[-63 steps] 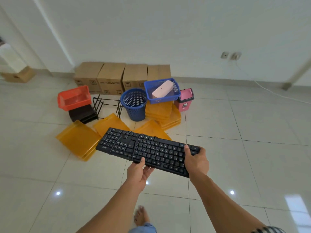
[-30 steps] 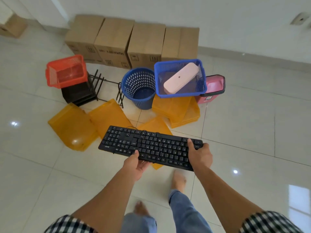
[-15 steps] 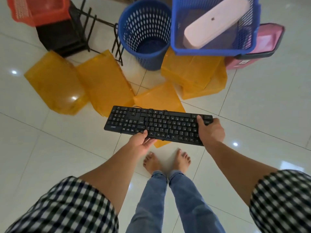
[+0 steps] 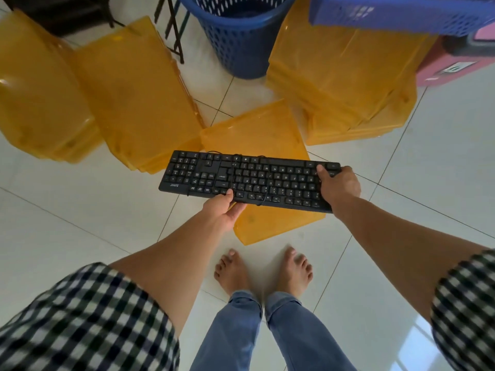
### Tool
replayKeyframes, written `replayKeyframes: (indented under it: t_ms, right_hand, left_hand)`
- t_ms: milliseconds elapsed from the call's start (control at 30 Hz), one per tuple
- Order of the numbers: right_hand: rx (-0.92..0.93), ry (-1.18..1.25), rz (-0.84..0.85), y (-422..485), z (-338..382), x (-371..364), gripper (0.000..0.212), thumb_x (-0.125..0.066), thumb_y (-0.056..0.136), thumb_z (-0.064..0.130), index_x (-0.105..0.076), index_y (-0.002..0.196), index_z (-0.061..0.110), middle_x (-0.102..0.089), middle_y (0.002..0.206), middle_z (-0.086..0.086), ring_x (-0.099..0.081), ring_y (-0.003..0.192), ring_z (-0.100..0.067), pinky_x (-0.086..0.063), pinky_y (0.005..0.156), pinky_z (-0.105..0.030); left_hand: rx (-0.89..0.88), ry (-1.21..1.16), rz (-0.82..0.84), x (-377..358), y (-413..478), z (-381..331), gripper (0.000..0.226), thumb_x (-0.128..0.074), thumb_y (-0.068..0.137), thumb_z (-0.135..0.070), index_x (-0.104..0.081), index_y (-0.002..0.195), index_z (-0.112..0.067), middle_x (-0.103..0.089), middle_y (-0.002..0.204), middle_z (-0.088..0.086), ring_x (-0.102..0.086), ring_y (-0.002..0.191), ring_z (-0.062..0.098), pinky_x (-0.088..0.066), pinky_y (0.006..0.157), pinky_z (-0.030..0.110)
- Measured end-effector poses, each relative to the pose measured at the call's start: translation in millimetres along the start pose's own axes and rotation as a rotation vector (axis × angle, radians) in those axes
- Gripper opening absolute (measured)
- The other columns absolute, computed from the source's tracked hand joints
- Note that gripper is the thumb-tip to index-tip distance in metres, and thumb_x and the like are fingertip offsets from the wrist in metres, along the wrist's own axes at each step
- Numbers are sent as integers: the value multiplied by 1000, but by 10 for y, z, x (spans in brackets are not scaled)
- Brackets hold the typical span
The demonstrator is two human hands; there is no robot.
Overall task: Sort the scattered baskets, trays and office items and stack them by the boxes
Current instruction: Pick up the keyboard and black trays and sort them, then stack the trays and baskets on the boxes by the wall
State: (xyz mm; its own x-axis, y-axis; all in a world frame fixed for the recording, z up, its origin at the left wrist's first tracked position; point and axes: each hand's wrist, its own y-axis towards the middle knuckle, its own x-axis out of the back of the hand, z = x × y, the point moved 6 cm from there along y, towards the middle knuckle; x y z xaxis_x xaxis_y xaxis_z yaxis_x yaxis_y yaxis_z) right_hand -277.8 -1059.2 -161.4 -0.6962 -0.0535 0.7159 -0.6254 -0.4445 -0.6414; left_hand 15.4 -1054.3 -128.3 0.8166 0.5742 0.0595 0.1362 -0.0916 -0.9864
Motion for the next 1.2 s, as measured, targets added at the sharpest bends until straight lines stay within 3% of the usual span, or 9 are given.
replayKeyframes:
  t_ms: [167, 267, 367, 467, 567, 700, 833, 967, 1200]
  right_hand:
    - [36, -49, 4, 216, 17, -127, 47, -57, 99, 49, -51, 126, 11, -65, 113, -11, -54, 91, -27, -43, 74, -37]
    - [43, -79, 53, 217, -13, -177, 61, -58, 100, 41, -35, 148, 12, -61, 127, -14, -58, 113, -35, -43, 75, -37]
    - [29, -71, 91, 106, -27, -142, 67, -59, 99, 43, -27, 150, 13, -58, 129, -16, -57, 116, -37, -43, 75, -38]
    - [20, -65, 102, -150, -2, 26, 74, -59, 97, 45, -22, 154, 14, -55, 135, -17, -56, 120, -39, -48, 85, -42]
    - [66, -122, 108, -596, 76, 292, 78, -58, 97, 47, -18, 156, 15, -49, 141, -19, -51, 127, -41, -45, 98, -48]
    - [191, -204, 128, -1402, 306, 727, 78, -55, 97, 51, -18, 157, 18, -43, 145, -16, -46, 131, -37, -42, 104, -51]
    - [345, -305, 114, -2241, 592, 1156, 78, -49, 97, 57, -19, 157, 19, -37, 153, -10, -40, 137, -31, -39, 109, -50]
    - [458, -406, 87, -2959, 802, 1540, 81, -42, 98, 61, -12, 160, 20, -21, 164, -8, -22, 151, -27, -26, 120, -49]
    - [610, -509, 78, -3798, 1062, 1917, 81, -32, 98, 67, -6, 162, 24, -4, 170, -6, -3, 156, -25, -11, 124, -51]
  left_hand:
    - [9, 133, -33, -44, 284, 39, 5, -61, 98, -6, -58, 97, -3, -66, 96, 17, -67, 92, 29, -56, 94, 44]
    - [46, 221, -15, -72, 293, 52, 6, -62, 98, -9, -60, 103, -7, -65, 105, 17, -69, 101, 32, -57, 93, 45]
    - [54, 274, 1, -47, 206, 26, 15, -65, 96, -9, -62, 110, -12, -62, 112, 18, -71, 98, 34, -58, 91, 47]
    - [27, 325, 0, -10, -6, -21, 21, -64, 97, -13, -62, 118, -17, -60, 117, 15, -70, 98, 32, -59, 88, 45]
    - [-118, 635, -50, 35, -375, -135, 50, -59, 101, -25, -43, 148, -19, -57, 132, 10, -66, 105, 26, -58, 78, 37]
    - [-480, 1247, -118, 102, -1163, -359, 66, -53, 103, -38, -23, 159, -21, -43, 154, 9, -53, 130, 30, -48, 98, 37]
    - [-636, 1453, -114, 288, -2049, -492, 64, -49, 103, -41, -23, 159, -24, -42, 156, 7, -45, 139, 31, -42, 108, 44]
    - [-746, 1679, -218, 587, -2863, -616, 64, -40, 103, -50, -20, 159, -27, -33, 161, 5, -36, 144, 30, -36, 112, 49]
    - [-797, 1720, -360, 1142, -3811, -649, 65, -29, 103, -55, -11, 160, -29, -17, 167, 5, -21, 151, 30, -25, 119, 50]
